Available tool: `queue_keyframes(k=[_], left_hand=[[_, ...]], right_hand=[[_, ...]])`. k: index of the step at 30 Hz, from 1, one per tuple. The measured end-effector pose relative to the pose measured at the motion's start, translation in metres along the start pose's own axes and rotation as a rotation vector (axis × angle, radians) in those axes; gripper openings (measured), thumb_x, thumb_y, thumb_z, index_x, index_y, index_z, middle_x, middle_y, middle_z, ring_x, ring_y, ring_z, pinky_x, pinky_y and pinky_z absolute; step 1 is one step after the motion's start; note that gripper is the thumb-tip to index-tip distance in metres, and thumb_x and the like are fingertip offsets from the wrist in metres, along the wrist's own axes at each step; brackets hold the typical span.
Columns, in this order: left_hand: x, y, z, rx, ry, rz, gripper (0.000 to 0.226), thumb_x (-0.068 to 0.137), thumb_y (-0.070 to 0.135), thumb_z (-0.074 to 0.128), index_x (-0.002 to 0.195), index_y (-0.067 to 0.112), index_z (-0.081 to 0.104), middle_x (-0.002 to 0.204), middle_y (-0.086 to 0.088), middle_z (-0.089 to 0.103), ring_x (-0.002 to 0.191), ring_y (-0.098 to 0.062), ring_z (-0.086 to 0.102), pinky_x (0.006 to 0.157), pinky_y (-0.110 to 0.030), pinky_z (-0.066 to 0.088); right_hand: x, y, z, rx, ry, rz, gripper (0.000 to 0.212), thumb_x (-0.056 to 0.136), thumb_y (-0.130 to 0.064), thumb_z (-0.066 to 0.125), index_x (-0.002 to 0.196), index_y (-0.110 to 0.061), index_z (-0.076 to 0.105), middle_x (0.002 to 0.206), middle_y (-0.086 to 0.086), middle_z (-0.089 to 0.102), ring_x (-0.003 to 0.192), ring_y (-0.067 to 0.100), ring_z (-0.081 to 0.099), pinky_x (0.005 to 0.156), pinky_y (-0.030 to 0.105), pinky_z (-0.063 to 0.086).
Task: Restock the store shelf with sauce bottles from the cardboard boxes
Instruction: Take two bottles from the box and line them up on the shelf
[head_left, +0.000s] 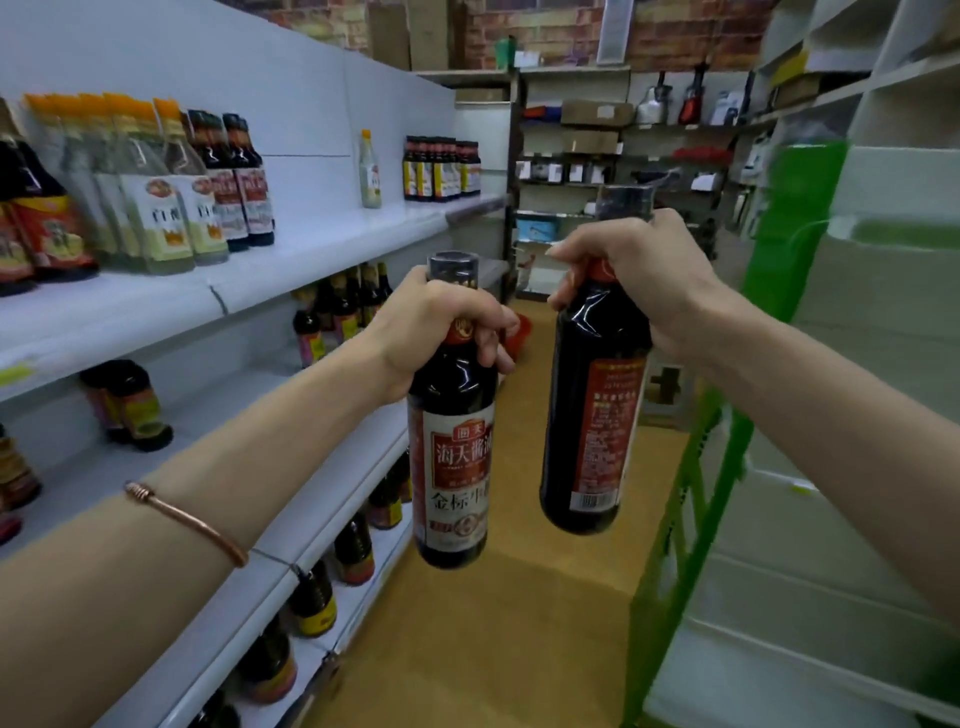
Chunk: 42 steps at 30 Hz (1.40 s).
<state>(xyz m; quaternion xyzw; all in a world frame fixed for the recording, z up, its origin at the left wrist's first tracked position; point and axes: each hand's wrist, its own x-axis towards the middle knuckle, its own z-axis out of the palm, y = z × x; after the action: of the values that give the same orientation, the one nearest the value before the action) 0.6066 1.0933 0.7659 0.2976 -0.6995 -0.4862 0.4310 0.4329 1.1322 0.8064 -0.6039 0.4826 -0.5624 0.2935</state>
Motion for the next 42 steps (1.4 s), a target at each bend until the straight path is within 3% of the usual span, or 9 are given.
queue_keyframes(k=[6,12,19,22,28,35,42], left_hand=[[0.106,-0.039,-0.057,-0.001,0.058,-0.015,0.025,0.064,0.015,0.062,0.04,0.012,0.055,0.047,-0.009,0.054,0.063,-0.031,0.066,0.083,-0.04,0.05],[0.224,-0.064,-0.119,0.069,0.109,0.042,0.024,0.064,0.011,0.063,0.04,0.012,0.056,0.045,-0.008,0.056,0.058,-0.029,0.066,0.064,-0.026,0.054],[0.334,-0.086,-0.18,0.117,0.22,0.013,0.028,0.065,0.011,0.063,0.038,0.013,0.055,0.045,-0.007,0.055,0.062,-0.032,0.067,0.064,-0.023,0.055],[0.385,-0.086,-0.201,0.127,0.296,0.024,0.039,0.077,0.003,0.057,0.039,0.012,0.052,0.044,-0.007,0.053,0.061,-0.03,0.066,0.059,-0.018,0.054],[0.478,-0.102,-0.232,0.174,0.469,-0.005,0.037,0.08,0.002,0.053,0.043,0.008,0.05,0.044,-0.007,0.051,0.059,-0.027,0.066,0.061,-0.02,0.054],[0.536,-0.109,-0.283,0.198,0.675,-0.047,0.031,0.069,0.009,0.059,0.039,0.014,0.05,0.043,-0.005,0.052,0.059,-0.027,0.066,0.08,-0.034,0.049],[0.566,-0.113,-0.348,0.271,0.782,0.003,0.023,0.06,0.012,0.059,0.039,0.013,0.049,0.042,-0.005,0.049,0.057,-0.025,0.064,0.063,-0.024,0.053]], right_hand=[[0.125,0.057,0.026,-0.019,-0.108,-0.039,0.024,0.078,-0.015,0.066,0.059,-0.002,0.063,0.061,0.011,0.068,0.061,0.025,0.064,0.074,0.037,0.052],[0.262,0.091,0.055,0.034,-0.126,-0.064,0.021,0.079,-0.011,0.066,0.061,0.0,0.062,0.057,0.01,0.066,0.064,0.027,0.066,0.072,0.035,0.054],[0.408,0.12,0.075,0.133,-0.191,-0.06,0.026,0.079,-0.012,0.064,0.055,-0.004,0.061,0.057,0.009,0.066,0.064,0.027,0.065,0.07,0.033,0.051],[0.472,0.133,0.084,0.155,-0.267,-0.1,0.027,0.078,-0.015,0.064,0.052,-0.007,0.061,0.058,0.009,0.066,0.072,0.033,0.066,0.078,0.038,0.052],[0.592,0.166,0.109,0.271,-0.441,-0.125,0.029,0.076,-0.014,0.066,0.048,-0.009,0.063,0.058,0.011,0.067,0.07,0.03,0.065,0.087,0.047,0.053],[0.699,0.173,0.157,0.362,-0.665,-0.208,0.03,0.077,-0.012,0.064,0.049,-0.008,0.06,0.055,0.009,0.064,0.071,0.03,0.063,0.078,0.038,0.053],[0.767,0.182,0.217,0.488,-0.832,-0.222,0.02,0.081,-0.009,0.061,0.063,-0.006,0.054,0.055,0.009,0.06,0.063,0.026,0.062,0.059,0.027,0.055]])
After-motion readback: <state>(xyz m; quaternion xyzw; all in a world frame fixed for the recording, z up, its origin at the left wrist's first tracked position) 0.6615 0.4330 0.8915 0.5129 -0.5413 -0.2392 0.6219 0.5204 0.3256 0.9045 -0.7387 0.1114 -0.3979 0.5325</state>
